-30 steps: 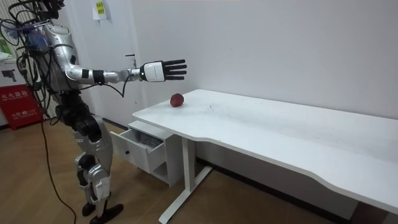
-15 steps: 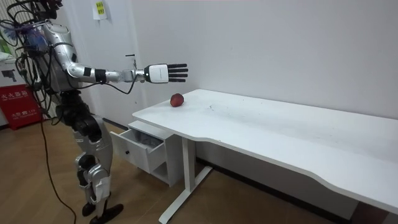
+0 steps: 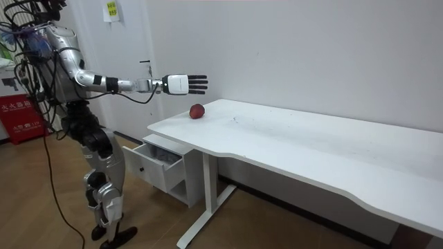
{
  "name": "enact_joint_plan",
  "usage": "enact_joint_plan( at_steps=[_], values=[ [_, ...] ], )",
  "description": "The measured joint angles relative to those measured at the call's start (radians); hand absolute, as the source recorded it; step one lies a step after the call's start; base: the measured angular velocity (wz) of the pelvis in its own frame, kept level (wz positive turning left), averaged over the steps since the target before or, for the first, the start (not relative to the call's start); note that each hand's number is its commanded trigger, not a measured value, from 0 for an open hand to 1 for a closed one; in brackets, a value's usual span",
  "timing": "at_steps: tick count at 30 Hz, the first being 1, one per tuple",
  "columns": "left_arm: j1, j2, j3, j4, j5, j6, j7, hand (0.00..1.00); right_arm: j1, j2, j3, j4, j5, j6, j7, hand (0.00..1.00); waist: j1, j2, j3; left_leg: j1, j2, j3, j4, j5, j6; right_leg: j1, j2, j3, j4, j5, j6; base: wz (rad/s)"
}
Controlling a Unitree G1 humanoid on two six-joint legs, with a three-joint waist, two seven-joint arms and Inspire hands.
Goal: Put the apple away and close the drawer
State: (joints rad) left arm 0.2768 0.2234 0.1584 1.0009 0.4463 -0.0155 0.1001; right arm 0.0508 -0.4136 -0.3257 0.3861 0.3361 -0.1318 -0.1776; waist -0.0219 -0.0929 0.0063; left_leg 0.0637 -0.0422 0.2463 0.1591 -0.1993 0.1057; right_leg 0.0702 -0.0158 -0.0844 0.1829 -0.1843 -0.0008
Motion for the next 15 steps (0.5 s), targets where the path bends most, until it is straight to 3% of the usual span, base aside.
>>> enact_joint_plan(
  at_steps=[4,9,15],
  values=[
    [0.003,0.0,0.0,0.0,0.0,0.002,-0.004,0.0,0.0,0.0,0.0,0.056,-0.015,0.001,0.009,0.0,-0.004,0.005,-0.0013,0.0,0.0,-0.003,0.001,0.0,0.0,0.003,-0.001,-0.006,-0.001,0.0,0.0,0.0],
    [0.013,-0.001,0.0,0.0,0.0,0.002,-0.008,0.0,0.0,-0.001,0.0,0.116,-0.036,0.001,0.018,0.0,-0.011,0.021,-0.0089,0.001,0.0,-0.003,0.001,0.0,0.0,0.004,0.0,-0.006,-0.001,0.0,0.0,0.0],
    [0.014,-0.001,0.002,-0.001,0.0,0.002,-0.028,0.0,0.0,-0.001,0.0,0.116,-0.036,0.001,0.021,0.0,-0.018,0.024,-0.0063,0.001,0.0,-0.003,0.001,0.0,0.0,0.004,0.0,-0.006,-0.002,0.0,0.0,0.0]
  ],
)
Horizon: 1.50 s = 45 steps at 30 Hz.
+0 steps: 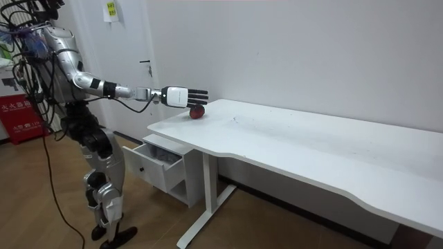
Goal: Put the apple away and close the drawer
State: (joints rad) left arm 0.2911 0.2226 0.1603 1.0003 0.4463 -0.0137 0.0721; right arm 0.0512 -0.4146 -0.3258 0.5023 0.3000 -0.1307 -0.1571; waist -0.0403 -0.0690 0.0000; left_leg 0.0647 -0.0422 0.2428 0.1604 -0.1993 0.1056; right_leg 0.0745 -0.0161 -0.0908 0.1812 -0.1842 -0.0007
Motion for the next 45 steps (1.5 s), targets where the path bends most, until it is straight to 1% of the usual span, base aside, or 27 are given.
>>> enact_joint_plan(
  at_steps=[6,13,16,20,23,26,31,32,33,34,38,40,42,45],
  values=[
    [0.002,0.0,0.0,0.0,0.0,0.0,-0.011,0.0,0.0,0.0,0.0,0.014,-0.01,0.0,0.007,0.0,-0.007,-0.003,0.0041,-0.003,-0.001,-0.001,-0.001,0.0,0.0,0.0,0.0,-0.001,-0.005,0.0,0.0,0.0],
    [0.003,0.0,0.0,0.008,-0.001,0.0,-0.017,0.0,-0.001,0.0,0.0,0.063,-0.046,0.0,0.008,0.0,-0.006,-0.002,0.0049,0.001,-0.001,-0.001,-0.005,-0.001,-0.001,0.006,0.0,-0.003,-0.013,0.0,0.0,0.0],
    [0.003,0.001,0.0,0.009,0.0,0.0,-0.017,0.0,-0.001,-0.001,0.0,0.075,-0.096,0.0,0.019,0.0,-0.007,-0.004,0.0061,0.0,-0.001,-0.004,-0.005,-0.001,-0.002,0.006,-0.001,-0.02,-0.014,0.0,0.0,0.03],
    [0.003,0.001,0.0,0.009,0.0,-0.001,-0.019,0.0,-0.001,-0.002,0.002,0.075,-0.119,0.0,0.042,0.0,-0.006,-0.008,0.0063,0.0,-0.001,-0.009,-0.004,-0.001,-0.002,0.008,-0.001,-0.025,-0.013,0.0,0.0,0.03],
    [0.005,0.001,-0.002,0.009,0.0,-0.002,-0.016,0.0,-0.002,-0.018,0.042,0.091,-0.133,0.0,0.054,0.0,-0.005,-0.011,0.0071,0.001,-0.001,-0.01,-0.002,-0.001,-0.002,0.009,-0.001,-0.025,-0.013,0.0,0.0,0.0],
    [0.006,0.001,-0.003,0.009,0.0,-0.002,-0.014,0.0,-0.003,-0.021,0.064,0.113,-0.154,0.0,0.074,0.0,-0.004,-0.016,0.0077,0.001,-0.001,-0.011,0.0,-0.001,-0.002,0.011,-0.001,-0.025,-0.013,0.0,0.0,0.0],
    [0.006,0.001,-0.003,0.01,0.004,-0.008,-0.009,0.0,-0.003,-0.021,0.069,0.117,-0.215,0.0,0.085,0.0,-0.001,-0.017,0.0071,0.001,-0.002,-0.016,0.003,-0.001,-0.002,0.014,-0.003,-0.037,-0.013,0.0,0.0,0.03],
    [0.006,0.001,-0.003,0.009,0.008,-0.009,-0.009,0.0,-0.003,-0.021,0.069,0.116,-0.23,0.0,0.086,0.67,-0.001,-0.017,0.007,0.001,-0.002,-0.017,0.003,-0.001,-0.002,0.014,-0.003,-0.041,-0.013,0.0,0.0,0.0],
    [0.006,0.001,-0.003,0.008,0.008,-0.009,-0.009,0.0,-0.003,-0.021,0.069,0.116,-0.235,0.0,0.086,0.97,0.0,-0.017,0.007,0.001,-0.002,-0.018,0.003,-0.001,-0.002,0.015,-0.003,-0.046,-0.013,0.0,0.0,0.0],
    [0.006,0.001,-0.003,0.008,0.008,-0.009,-0.009,0.0,-0.003,-0.021,0.069,0.116,-0.237,0.0,0.086,1.0,0.0,-0.017,0.007,0.001,-0.002,-0.019,0.003,-0.001,-0.002,0.015,-0.003,-0.049,-0.013,0.0,0.0,0.0],
    [0.006,0.002,-0.002,0.005,0.011,-0.009,-0.01,0.0,-0.003,-0.023,0.069,0.116,-0.242,0.0,0.087,1.0,0.001,-0.017,0.007,0.001,-0.002,-0.024,0.003,-0.001,-0.002,0.016,-0.003,-0.051,-0.013,0.0,0.0,0.01],
    [0.006,0.002,-0.002,0.0,0.021,-0.009,-0.01,0.0,-0.004,-0.023,0.069,0.116,-0.265,0.0,0.086,1.0,0.006,-0.017,0.007,0.001,-0.002,-0.024,0.003,-0.001,-0.002,0.016,-0.003,-0.051,-0.013,0.0,0.0,0.0],
    [0.006,0.003,-0.002,-0.008,0.023,-0.009,-0.01,0.0,-0.005,-0.034,0.07,0.116,-0.285,0.0,0.085,1.0,0.014,-0.017,0.0072,0.001,-0.002,-0.024,0.003,-0.001,-0.002,0.016,-0.003,-0.052,-0.013,0.0,0.0,0.0],
    [0.005,0.007,-0.003,-0.009,0.022,-0.01,-0.01,0.0,-0.013,-0.036,0.076,0.116,-0.299,0.0,0.085,1.0,0.02,-0.016,0.0075,0.001,-0.002,-0.025,0.003,-0.001,-0.002,0.016,-0.003,-0.052,-0.013,0.0,0.0,0.0]
  ],
)
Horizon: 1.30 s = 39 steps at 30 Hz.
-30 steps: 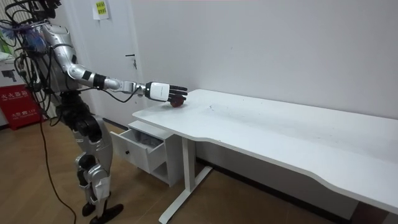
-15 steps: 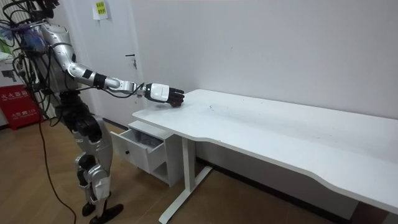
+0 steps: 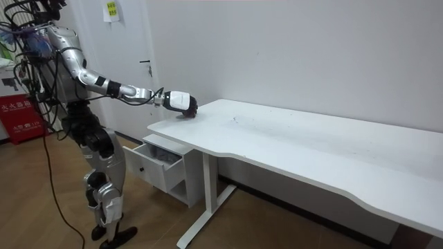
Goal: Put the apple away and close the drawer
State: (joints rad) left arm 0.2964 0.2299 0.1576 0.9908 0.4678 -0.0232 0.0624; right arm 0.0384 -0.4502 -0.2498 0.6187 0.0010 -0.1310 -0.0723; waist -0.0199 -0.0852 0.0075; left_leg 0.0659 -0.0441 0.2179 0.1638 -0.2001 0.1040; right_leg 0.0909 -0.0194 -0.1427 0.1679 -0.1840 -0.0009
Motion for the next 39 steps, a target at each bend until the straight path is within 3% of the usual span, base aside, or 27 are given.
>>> enact_joint_plan(
  at_steps=[13,22,29,32,36,39],
  values=[
    [-0.015,0.016,0.0,-0.003,0.001,0.0,-0.001,0.0,-0.05,0.0,0.044,-0.024,-0.063,0.0,0.001,1.0,0.008,0.001,0.0013,-0.001,-0.001,-0.001,0.001,0.0,0.0,-0.001,-0.001,-0.007,0.001,0.0,0.0,0.0],
    [-0.033,0.016,-0.023,-0.003,0.006,-0.006,-0.001,0.0,-0.047,0.009,0.168,-0.223,-0.171,-0.001,0.049,1.0,0.03,0.004,0.0012,-0.004,-0.001,-0.006,0.0,0.0,0.0,-0.001,0.0,-0.002,-0.001,0.0,0.0,0.01],
    [-0.053,0.013,-0.105,-0.003,0.006,-0.006,0.015,0.0,-0.056,0.022,0.319,-0.299,-0.211,-0.001,0.08,1.0,0.084,0.002,-0.0004,-0.008,-0.001,-0.011,0.0,0.0,0.0,-0.003,-0.002,-0.014,0.0,0.0,0.0,0.02],
    [-0.052,0.013,-0.108,-0.001,0.002,-0.005,0.016,0.0,-0.054,0.042,0.349,-0.34,-0.248,-0.001,0.089,1.0,0.093,0.005,0.0005,-0.014,-0.003,-0.02,0.003,0.0,0.0,-0.004,-0.003,-0.02,-0.001,0.0,0.0,0.09],
    [-0.056,0.013,-0.144,-0.002,-0.003,-0.005,0.019,0.0,-0.046,0.049,0.394,-0.372,-0.265,-0.004,0.098,1.0,0.102,0.016,-0.0058,-0.017,-0.004,-0.032,0.006,0.0,0.0,0.004,-0.004,-0.03,-0.001,0.0,0.0,0.09],
    [-0.066,0.013,-0.164,-0.003,-0.001,-0.001,0.017,0.0,-0.046,0.064,0.429,-0.369,-0.299,0.001,0.099,1.0,0.105,0.022,-0.0026,-0.018,-0.005,-0.038,0.013,0.0,0.0,0.011,-0.005,-0.038,-0.005,0.0,0.0,0.06]
  ],
)
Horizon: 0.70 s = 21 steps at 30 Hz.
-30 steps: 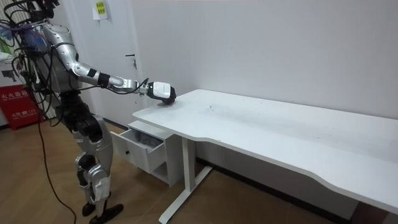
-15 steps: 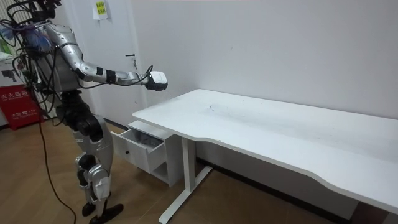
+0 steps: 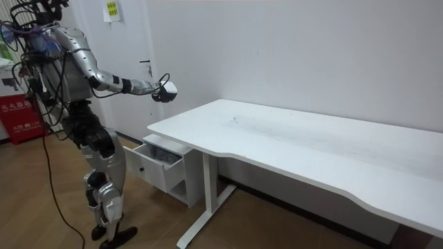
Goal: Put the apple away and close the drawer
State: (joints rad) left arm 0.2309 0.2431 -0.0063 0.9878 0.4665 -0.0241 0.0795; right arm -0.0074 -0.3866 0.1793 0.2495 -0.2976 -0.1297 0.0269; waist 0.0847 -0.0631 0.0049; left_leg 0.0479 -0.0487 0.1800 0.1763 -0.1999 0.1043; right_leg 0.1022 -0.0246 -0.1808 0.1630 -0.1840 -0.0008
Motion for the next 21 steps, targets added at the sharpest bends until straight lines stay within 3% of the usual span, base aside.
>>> enact_joint_plan(
  at_steps=[5,8,21],
  values=[
    [-0.016,-0.001,-0.029,0.015,0.006,0.013,0.0,0.0,0.013,0.02,0.073,0.053,-0.048,0.001,0.023,1.0,0.003,0.004,0.0017,-0.01,-0.003,-0.015,0.004,0.0,0.0,0.004,0.0,-0.017,-0.012,0.0,0.0,0.09],
    [-0.016,-0.005,-0.03,0.015,0.007,0.021,-0.004,0.0,0.047,0.035,0.075,0.066,-0.096,0.024,0.052,1.0,0.009,0.007,0.0003,-0.018,-0.003,-0.02,0.005,0.0,0.0,-0.001,0.0,-0.021,-0.012,0.0,0.0,0.05],
    [-0.01,-0.013,-0.03,0.013,0.007,0.024,-0.007,0.0,0.065,0.063,0.085,0.171,-0.152,0.035,0.092,1.0,0.03,0.006,-0.0011,-0.058,-0.004,-0.028,0.015,0.0,0.0,-0.035,-0.001,-0.026,-0.011,0.0,0.0,0.01]
  ],
)
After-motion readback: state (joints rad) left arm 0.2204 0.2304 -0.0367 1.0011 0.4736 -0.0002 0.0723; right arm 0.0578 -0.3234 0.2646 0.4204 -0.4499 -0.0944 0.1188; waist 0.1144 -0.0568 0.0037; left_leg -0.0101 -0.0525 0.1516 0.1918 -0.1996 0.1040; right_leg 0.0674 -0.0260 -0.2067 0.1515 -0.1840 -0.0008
